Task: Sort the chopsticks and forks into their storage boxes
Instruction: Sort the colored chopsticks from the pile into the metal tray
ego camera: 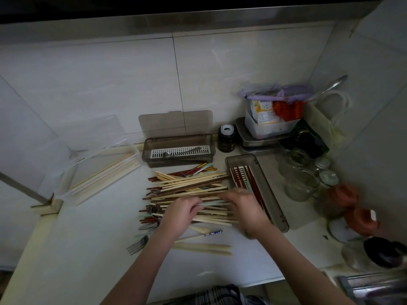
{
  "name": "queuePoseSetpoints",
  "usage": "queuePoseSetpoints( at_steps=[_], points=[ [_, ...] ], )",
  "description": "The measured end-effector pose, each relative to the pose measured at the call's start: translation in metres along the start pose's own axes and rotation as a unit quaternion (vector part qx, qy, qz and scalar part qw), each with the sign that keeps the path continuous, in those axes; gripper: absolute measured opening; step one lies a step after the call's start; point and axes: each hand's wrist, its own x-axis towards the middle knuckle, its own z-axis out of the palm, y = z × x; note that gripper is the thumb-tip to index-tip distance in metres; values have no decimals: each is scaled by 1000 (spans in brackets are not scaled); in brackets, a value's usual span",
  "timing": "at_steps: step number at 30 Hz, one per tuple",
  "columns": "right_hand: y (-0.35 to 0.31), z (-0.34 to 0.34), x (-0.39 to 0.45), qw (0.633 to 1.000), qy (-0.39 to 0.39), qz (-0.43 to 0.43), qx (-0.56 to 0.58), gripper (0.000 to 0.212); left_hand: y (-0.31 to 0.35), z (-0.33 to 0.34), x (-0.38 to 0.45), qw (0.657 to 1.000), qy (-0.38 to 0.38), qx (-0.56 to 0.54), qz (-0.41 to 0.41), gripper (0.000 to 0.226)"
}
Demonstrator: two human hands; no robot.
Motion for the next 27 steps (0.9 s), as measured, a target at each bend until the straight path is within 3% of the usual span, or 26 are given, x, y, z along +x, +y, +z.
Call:
queuePoseSetpoints(
  at_steps=[5, 9, 13, 18, 25, 27],
  points=[
    [28, -26, -16, 991, 27, 133, -1, 28, -30, -6, -12, 995, 48, 6, -92, 15],
    [41, -31, -21, 963, 20, 269, -1, 42, -44, 1, -23, 991, 2, 20, -136, 12],
    [44, -12, -23, 958, -41, 282, 23, 45, -41, 15, -28, 988, -28, 16, -149, 17],
    [44, 6, -28, 955, -117, 262, -71, 63, -41, 19, -30, 988, -2, 45, -145, 26],
    [44, 8, -31, 960, -84, 262, -44, 62, -53, 27, -47, 987, 13, 155, -39, 27],
    [45, 9, -31, 962, -87, 256, -43, 61, -56, 29, -50, 983, 16, 177, -45, 30]
  ],
)
